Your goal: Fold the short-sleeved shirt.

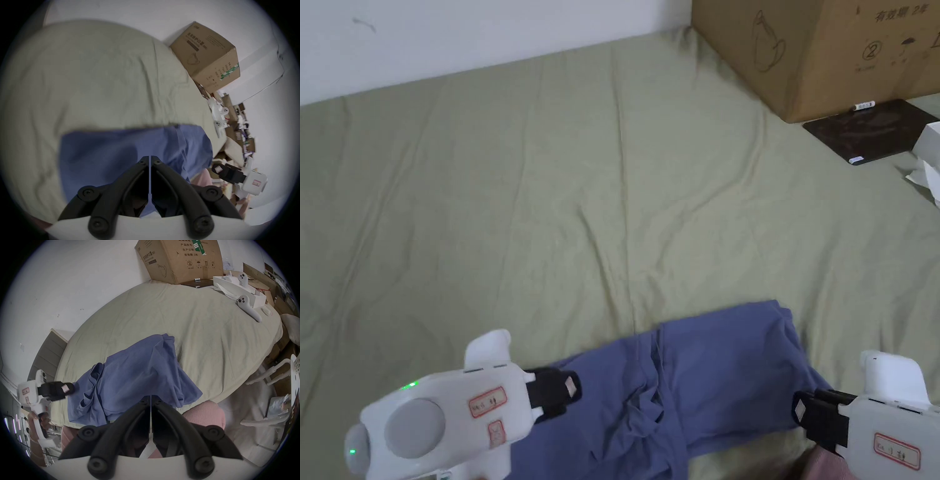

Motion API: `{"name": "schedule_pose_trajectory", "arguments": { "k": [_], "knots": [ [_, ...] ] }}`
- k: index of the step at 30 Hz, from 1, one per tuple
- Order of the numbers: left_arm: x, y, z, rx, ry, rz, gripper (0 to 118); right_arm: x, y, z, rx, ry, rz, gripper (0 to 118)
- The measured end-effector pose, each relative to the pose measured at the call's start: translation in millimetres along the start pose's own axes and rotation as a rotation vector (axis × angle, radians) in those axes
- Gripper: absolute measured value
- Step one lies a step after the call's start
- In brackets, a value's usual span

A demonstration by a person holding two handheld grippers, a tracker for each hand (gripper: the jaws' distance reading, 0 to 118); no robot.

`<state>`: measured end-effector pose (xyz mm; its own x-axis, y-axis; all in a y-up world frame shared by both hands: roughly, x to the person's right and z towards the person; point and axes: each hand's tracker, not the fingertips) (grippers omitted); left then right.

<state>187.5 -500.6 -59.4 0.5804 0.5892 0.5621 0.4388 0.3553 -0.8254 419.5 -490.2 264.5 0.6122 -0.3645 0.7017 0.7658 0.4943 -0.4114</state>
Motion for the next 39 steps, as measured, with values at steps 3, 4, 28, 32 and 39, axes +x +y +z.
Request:
{"name": "schedule_pose_trajectory", "arguments": {
  "k": [3,4,28,32,39],
  "knots": [
    [17,-21,-31,-0.116,-0.004,-0.057,2,0,0,-2,-0.003,0.005,-0.008,2],
    [27,-29,-41,-0.149,0.005,-0.095,2,0,-1,-1,-0.002,0.008,-0.012,2],
    [-133,-30,73,0.106,-0.22,0.328,116,-35,9,-8,-0.027,0.012,0.075,2],
    [-134,-41,59,0.053,-0.325,0.42,116,-49,11,-15,-0.042,0.036,0.087,2],
    [-183,-27,5,0.003,-0.517,0.535,61,-68,14,-21,-0.068,0.055,0.137,2]
  ]
}}
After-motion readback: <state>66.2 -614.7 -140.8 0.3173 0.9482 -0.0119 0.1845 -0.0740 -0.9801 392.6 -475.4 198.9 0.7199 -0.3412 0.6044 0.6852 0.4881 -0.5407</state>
